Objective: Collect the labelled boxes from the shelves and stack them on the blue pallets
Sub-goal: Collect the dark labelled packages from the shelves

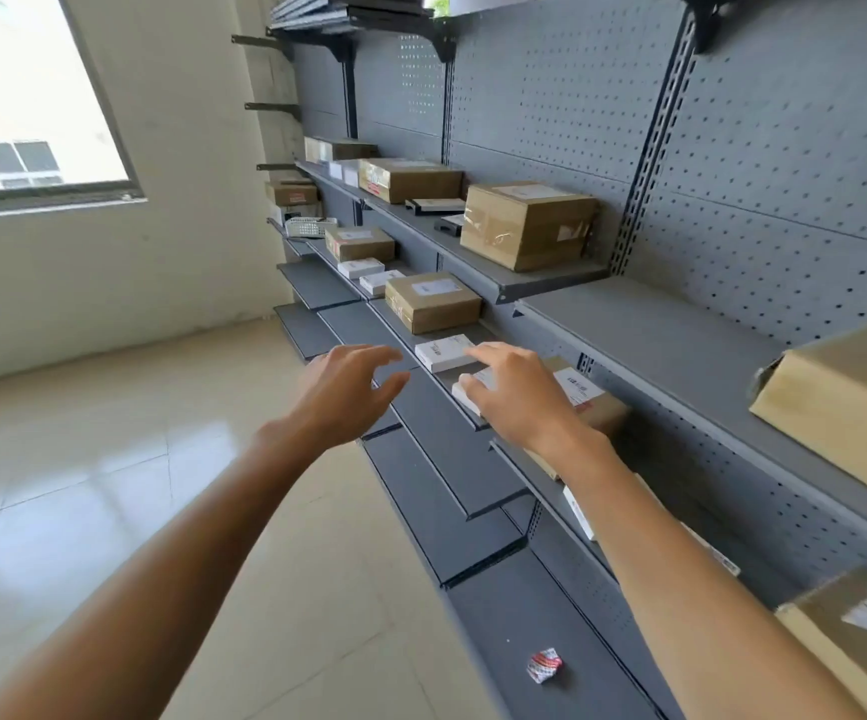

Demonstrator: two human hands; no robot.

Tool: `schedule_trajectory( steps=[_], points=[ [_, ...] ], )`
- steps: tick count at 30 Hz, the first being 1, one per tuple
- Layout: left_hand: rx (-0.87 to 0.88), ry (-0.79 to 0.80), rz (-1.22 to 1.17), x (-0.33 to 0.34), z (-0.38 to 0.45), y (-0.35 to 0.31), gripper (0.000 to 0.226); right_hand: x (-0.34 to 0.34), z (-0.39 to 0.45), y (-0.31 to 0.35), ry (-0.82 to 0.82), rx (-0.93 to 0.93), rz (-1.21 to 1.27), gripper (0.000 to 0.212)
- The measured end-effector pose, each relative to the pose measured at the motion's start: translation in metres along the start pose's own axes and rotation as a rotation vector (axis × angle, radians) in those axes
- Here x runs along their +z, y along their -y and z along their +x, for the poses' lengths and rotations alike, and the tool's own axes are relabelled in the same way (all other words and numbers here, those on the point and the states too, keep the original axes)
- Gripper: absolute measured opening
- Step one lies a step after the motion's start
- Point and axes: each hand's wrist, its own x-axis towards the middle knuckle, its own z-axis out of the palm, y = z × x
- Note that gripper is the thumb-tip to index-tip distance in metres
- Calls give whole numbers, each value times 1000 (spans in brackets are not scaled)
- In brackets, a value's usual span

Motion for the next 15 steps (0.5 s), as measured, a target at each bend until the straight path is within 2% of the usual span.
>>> schedule_trajectory(
  steps=[7,15],
  points=[
    [-47,-66,-13,1,57,59,53,28,80,5,37,-76,-21,45],
    [-85,-105,12,-11,136,172,38,90,211,40,62,-136,-22,41]
  ],
)
